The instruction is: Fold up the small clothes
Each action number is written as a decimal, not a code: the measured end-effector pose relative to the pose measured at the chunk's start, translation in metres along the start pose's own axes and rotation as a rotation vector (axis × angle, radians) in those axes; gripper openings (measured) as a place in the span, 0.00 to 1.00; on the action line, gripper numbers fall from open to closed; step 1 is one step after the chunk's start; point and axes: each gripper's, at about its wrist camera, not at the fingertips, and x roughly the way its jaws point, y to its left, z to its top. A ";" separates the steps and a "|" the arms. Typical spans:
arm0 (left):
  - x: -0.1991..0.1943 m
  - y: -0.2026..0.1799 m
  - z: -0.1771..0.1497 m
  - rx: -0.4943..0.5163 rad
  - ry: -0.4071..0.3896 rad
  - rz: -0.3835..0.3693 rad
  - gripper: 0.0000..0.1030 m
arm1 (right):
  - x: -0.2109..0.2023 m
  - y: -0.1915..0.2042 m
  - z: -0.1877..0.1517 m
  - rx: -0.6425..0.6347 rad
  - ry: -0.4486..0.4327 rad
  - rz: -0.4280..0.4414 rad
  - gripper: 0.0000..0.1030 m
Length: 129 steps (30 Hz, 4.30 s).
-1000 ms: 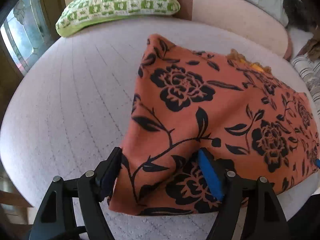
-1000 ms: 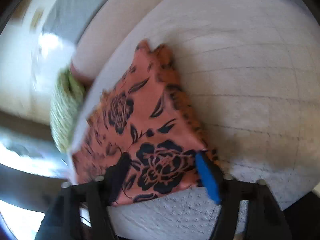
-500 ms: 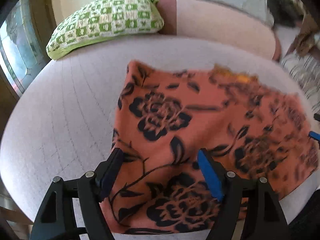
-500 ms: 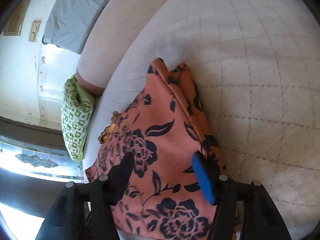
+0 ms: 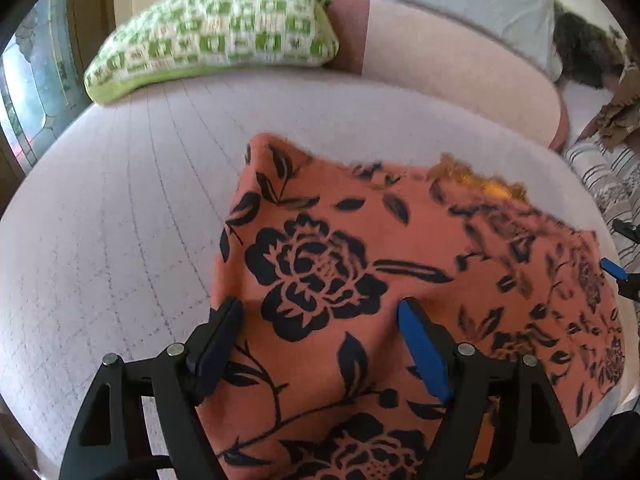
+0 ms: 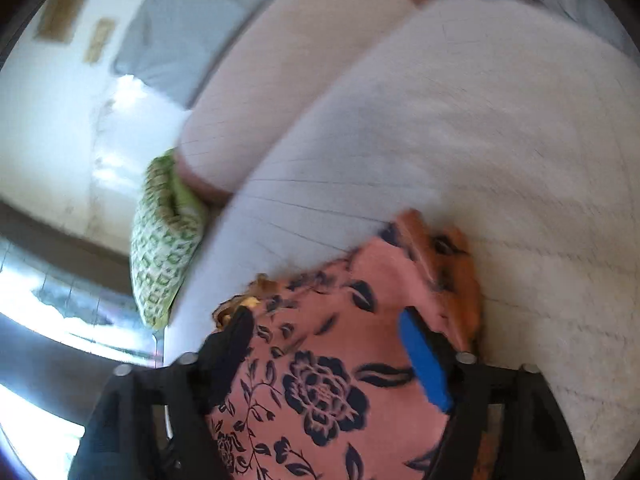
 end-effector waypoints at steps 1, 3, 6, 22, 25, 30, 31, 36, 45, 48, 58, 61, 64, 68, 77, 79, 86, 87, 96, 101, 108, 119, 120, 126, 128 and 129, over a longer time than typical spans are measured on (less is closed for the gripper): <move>0.003 0.000 0.000 0.001 0.002 0.000 0.78 | 0.016 -0.004 0.004 -0.015 0.035 -0.067 0.81; 0.000 -0.002 0.004 0.027 0.008 0.012 0.78 | 0.024 -0.028 0.004 0.081 0.054 -0.073 0.76; -0.019 -0.001 0.000 0.000 -0.032 0.003 0.78 | -0.015 -0.009 -0.001 0.021 -0.023 -0.055 0.77; -0.060 -0.028 -0.051 0.001 -0.043 -0.073 0.78 | -0.089 -0.070 -0.122 0.165 0.136 -0.052 0.77; -0.068 -0.027 -0.054 0.003 -0.059 -0.081 0.78 | -0.094 -0.075 -0.126 0.274 0.108 -0.008 0.77; -0.066 -0.024 -0.054 -0.022 -0.059 -0.090 0.78 | -0.112 -0.083 -0.155 0.482 0.029 0.069 0.77; -0.065 -0.025 -0.053 -0.023 -0.053 -0.095 0.78 | -0.105 -0.081 -0.161 0.501 0.027 0.130 0.77; -0.068 -0.035 -0.048 0.016 -0.076 -0.102 0.78 | -0.063 -0.077 -0.159 0.606 -0.004 0.202 0.76; -0.059 -0.036 -0.041 0.007 -0.077 -0.089 0.78 | -0.087 -0.037 -0.143 0.296 -0.121 -0.072 0.11; -0.046 -0.041 -0.039 0.033 -0.060 -0.072 0.78 | -0.085 -0.034 -0.152 0.185 -0.100 -0.196 0.12; -0.032 -0.043 -0.021 0.034 -0.055 -0.074 0.78 | -0.123 -0.032 -0.101 0.096 -0.129 -0.175 0.77; -0.027 -0.043 -0.020 0.038 -0.052 -0.081 0.78 | -0.102 -0.031 -0.070 0.075 -0.061 -0.151 0.77; -0.022 -0.044 -0.021 0.047 -0.041 -0.076 0.78 | -0.062 -0.035 -0.030 0.019 -0.014 -0.142 0.77; -0.017 -0.040 -0.023 0.054 -0.037 -0.070 0.78 | -0.008 -0.046 -0.005 0.009 0.094 -0.121 0.73; -0.011 -0.038 -0.028 0.082 -0.061 -0.065 0.80 | 0.000 -0.016 -0.013 -0.210 0.033 -0.325 0.16; -0.016 -0.038 -0.026 0.086 -0.049 -0.070 0.80 | 0.004 -0.040 -0.013 -0.090 0.022 -0.274 0.24; -0.046 -0.004 -0.026 -0.046 -0.079 -0.096 0.80 | -0.046 0.013 -0.019 -0.164 -0.143 -0.284 0.68; -0.051 0.001 -0.026 -0.058 -0.087 -0.098 0.80 | -0.048 0.025 -0.025 -0.213 -0.144 -0.259 0.68; -0.077 0.068 -0.050 -0.206 -0.050 -0.097 0.80 | -0.022 0.016 -0.056 -0.163 0.001 -0.207 0.59; -0.073 0.085 -0.066 -0.298 0.006 -0.195 0.80 | -0.036 0.051 -0.095 -0.341 -0.033 -0.151 0.68; -0.049 0.087 -0.072 -0.345 0.146 -0.272 0.14 | -0.008 0.022 -0.106 -0.317 0.050 -0.196 0.70; -0.079 0.074 -0.024 -0.194 0.057 -0.219 0.49 | -0.005 0.020 -0.108 -0.324 0.043 -0.178 0.74; -0.083 0.071 -0.010 -0.171 0.013 -0.219 0.65 | -0.005 0.020 -0.109 -0.329 0.042 -0.180 0.74; -0.005 0.062 0.064 -0.077 0.026 -0.217 0.61 | -0.006 0.020 -0.109 -0.329 0.044 -0.176 0.76; 0.019 0.062 0.076 -0.085 0.075 -0.241 0.34 | -0.006 0.020 -0.109 -0.333 0.045 -0.175 0.76; 0.031 0.063 0.080 -0.095 0.104 -0.239 0.08 | -0.006 0.021 -0.109 -0.336 0.046 -0.174 0.76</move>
